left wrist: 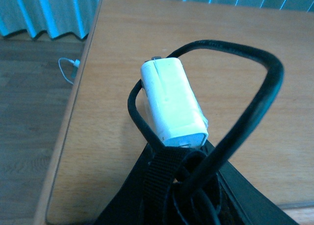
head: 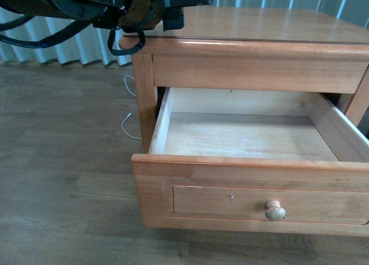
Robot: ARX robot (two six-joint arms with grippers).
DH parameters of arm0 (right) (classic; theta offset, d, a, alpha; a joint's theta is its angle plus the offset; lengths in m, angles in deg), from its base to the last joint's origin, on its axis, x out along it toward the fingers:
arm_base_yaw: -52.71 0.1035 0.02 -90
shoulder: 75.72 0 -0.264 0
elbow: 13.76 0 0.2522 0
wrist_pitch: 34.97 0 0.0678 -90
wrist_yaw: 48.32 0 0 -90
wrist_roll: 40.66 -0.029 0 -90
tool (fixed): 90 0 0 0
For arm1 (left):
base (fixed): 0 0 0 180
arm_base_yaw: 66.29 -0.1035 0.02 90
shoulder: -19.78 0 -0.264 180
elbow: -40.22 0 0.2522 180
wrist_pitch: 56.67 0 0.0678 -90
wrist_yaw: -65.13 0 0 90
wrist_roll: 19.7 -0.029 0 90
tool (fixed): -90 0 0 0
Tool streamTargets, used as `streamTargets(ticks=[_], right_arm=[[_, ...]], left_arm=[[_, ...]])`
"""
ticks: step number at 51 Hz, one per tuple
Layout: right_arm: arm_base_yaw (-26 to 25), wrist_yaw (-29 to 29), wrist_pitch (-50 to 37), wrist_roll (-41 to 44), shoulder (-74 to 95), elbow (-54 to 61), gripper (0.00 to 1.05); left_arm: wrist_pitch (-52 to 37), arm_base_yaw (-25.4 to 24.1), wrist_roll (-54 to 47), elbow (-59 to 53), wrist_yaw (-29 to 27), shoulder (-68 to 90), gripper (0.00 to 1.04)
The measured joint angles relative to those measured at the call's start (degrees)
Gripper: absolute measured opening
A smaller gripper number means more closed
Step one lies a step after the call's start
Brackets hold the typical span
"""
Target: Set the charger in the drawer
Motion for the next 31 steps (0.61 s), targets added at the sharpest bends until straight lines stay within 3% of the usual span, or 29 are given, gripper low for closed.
streamTargets(ticks=[16,31], right_arm=[[0.0,0.0,0.0,0.0,0.0,0.0,0.97],[0.0,0.0,0.0,0.0,0.0,0.0,0.97]], left_arm=[[-4.2,0.7,0.0,-14.8,2.7,-15.5,0.22],[-3.2,4.4,-2.0,-28.3,6.9,-26.6,0.22]])
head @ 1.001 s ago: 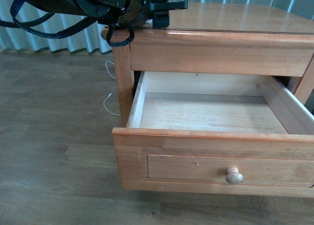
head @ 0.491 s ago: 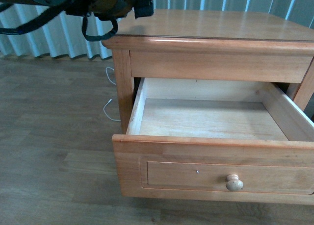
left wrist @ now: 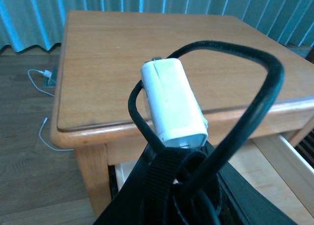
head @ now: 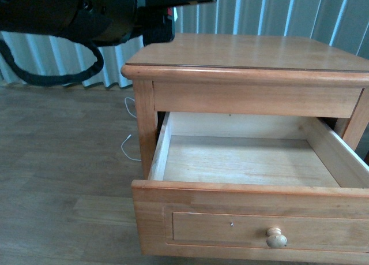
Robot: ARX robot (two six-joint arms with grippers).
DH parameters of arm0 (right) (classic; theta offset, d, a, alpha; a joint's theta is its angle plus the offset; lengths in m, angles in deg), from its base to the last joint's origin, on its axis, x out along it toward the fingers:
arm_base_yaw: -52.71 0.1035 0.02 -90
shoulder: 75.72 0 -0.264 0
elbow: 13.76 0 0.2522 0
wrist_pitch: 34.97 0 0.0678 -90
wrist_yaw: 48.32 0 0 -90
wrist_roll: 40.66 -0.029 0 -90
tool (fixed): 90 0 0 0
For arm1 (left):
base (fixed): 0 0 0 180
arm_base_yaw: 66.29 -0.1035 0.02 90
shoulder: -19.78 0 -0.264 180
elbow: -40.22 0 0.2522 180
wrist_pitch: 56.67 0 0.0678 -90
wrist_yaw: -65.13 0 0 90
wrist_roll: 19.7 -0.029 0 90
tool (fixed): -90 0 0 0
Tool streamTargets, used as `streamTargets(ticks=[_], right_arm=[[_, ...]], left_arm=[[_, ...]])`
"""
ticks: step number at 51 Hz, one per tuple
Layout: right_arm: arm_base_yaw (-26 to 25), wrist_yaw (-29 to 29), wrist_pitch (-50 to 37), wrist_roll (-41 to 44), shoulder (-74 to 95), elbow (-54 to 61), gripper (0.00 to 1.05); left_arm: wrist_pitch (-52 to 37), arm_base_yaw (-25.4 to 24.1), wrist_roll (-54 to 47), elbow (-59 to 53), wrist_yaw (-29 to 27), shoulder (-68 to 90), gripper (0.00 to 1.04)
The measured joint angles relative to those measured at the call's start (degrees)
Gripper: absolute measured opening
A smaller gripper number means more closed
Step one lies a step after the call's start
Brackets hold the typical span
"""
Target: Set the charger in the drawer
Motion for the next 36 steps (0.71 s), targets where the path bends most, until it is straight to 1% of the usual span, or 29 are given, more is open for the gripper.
streamTargets(ticks=[8,16,27,36], right_arm=[[0.0,0.0,0.0,0.0,0.0,0.0,0.97],[0.0,0.0,0.0,0.0,0.0,0.0,0.97],[0.0,0.0,0.0,0.0,0.0,0.0,0.97],[0.0,0.0,0.0,0.0,0.0,0.0,0.97]], left_arm=[[0.7,2.0,-1.2,-3.9,1.0,-0.2,0.22],[0.8,3.2,-1.5,-4.1,0.5,6.1,0.22],[2.2,5.1,-0.6,3.5,-1.9,20.3,0.22],[3.7,6.3,0.8,9.5,-2.9,27.3,0.22]])
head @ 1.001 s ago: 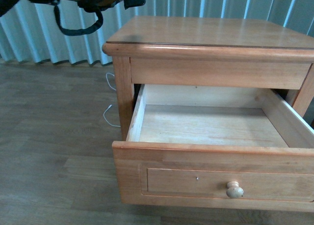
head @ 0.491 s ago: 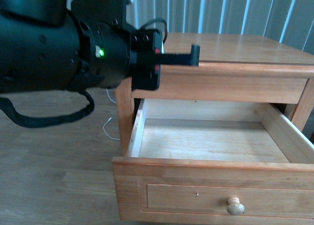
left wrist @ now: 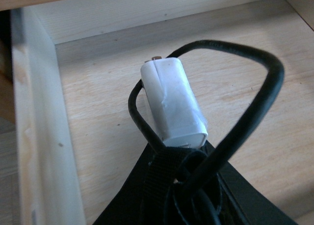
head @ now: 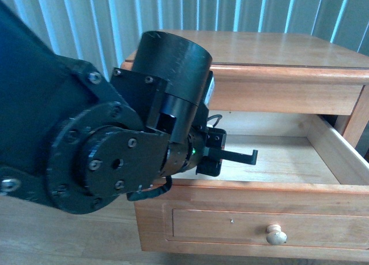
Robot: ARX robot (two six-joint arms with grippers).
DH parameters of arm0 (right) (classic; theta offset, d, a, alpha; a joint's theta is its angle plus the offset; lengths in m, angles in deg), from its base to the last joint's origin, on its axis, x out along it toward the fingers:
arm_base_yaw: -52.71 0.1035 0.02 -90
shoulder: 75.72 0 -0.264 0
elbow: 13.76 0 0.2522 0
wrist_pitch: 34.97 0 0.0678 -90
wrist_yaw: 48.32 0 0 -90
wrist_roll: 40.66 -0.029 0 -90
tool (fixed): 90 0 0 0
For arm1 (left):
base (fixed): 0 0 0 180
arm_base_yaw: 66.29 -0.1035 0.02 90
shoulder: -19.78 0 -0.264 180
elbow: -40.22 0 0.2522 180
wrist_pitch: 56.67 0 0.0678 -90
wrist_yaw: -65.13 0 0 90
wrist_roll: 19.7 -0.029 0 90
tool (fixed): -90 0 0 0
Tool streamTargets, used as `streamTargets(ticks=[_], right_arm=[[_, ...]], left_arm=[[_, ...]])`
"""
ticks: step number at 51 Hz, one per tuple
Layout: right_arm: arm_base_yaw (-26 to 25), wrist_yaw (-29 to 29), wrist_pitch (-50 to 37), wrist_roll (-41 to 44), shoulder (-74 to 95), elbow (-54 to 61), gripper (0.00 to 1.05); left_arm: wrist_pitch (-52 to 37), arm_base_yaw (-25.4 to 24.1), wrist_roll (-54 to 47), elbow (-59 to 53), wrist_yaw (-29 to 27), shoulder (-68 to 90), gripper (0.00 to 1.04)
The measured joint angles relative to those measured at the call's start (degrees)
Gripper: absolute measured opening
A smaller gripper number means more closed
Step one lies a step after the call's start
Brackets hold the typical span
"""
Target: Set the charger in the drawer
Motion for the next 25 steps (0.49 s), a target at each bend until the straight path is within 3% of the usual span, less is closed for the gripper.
streamTargets(ticks=[7,15,25], right_arm=[[0.0,0.0,0.0,0.0,0.0,0.0,0.97],[0.0,0.0,0.0,0.0,0.0,0.0,0.97],[0.0,0.0,0.0,0.0,0.0,0.0,0.97]], left_arm=[[0.9,0.7,1.1,3.7,-0.9,3.7,0.22],[1.2,1.5,1.6,5.7,-1.1,4.9,0.43],[-0.2,2.3,1.7,5.1,-2.2,3.4,0.76]])
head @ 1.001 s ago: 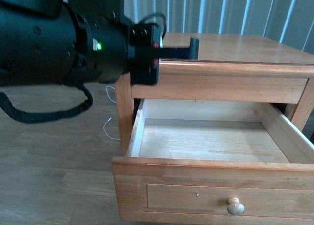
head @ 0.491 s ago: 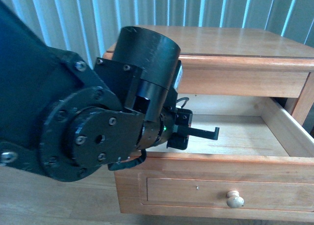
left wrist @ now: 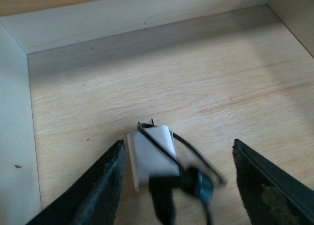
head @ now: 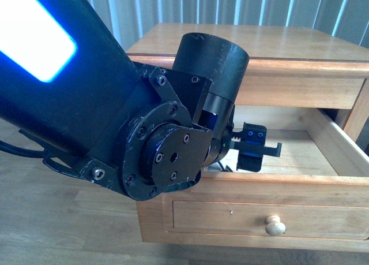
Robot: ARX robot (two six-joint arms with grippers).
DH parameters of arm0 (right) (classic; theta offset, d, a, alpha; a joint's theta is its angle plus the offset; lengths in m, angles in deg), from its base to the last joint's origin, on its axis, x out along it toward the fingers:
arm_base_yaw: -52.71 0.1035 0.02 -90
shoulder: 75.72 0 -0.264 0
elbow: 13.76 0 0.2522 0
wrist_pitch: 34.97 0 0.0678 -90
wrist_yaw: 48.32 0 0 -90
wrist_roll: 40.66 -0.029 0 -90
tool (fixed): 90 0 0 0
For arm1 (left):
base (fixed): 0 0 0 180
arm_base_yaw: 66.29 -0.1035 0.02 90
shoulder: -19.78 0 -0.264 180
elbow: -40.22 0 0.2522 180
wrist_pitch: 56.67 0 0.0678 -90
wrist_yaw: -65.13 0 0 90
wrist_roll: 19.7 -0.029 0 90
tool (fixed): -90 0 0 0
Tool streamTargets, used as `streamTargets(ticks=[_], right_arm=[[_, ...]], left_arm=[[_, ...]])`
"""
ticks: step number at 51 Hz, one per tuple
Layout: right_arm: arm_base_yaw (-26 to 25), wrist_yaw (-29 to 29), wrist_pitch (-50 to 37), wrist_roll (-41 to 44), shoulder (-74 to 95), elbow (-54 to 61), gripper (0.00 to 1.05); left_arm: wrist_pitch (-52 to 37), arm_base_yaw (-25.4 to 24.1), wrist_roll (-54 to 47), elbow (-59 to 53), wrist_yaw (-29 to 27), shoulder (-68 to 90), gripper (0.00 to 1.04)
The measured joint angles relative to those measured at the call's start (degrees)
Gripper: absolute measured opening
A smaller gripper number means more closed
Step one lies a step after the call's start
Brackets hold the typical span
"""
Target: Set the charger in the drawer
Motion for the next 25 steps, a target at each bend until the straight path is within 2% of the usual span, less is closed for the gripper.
streamTargets(ticks=[9,25], right_arm=[[0.0,0.0,0.0,0.0,0.0,0.0,0.97],[0.0,0.0,0.0,0.0,0.0,0.0,0.97]], left_arm=[[-2.0,-0.8,0.0,-4.2,-1.8,-7.0,1.0],[-3.3,-8.0,-0.3,-15.3,-5.9,-27.8,0.99]])
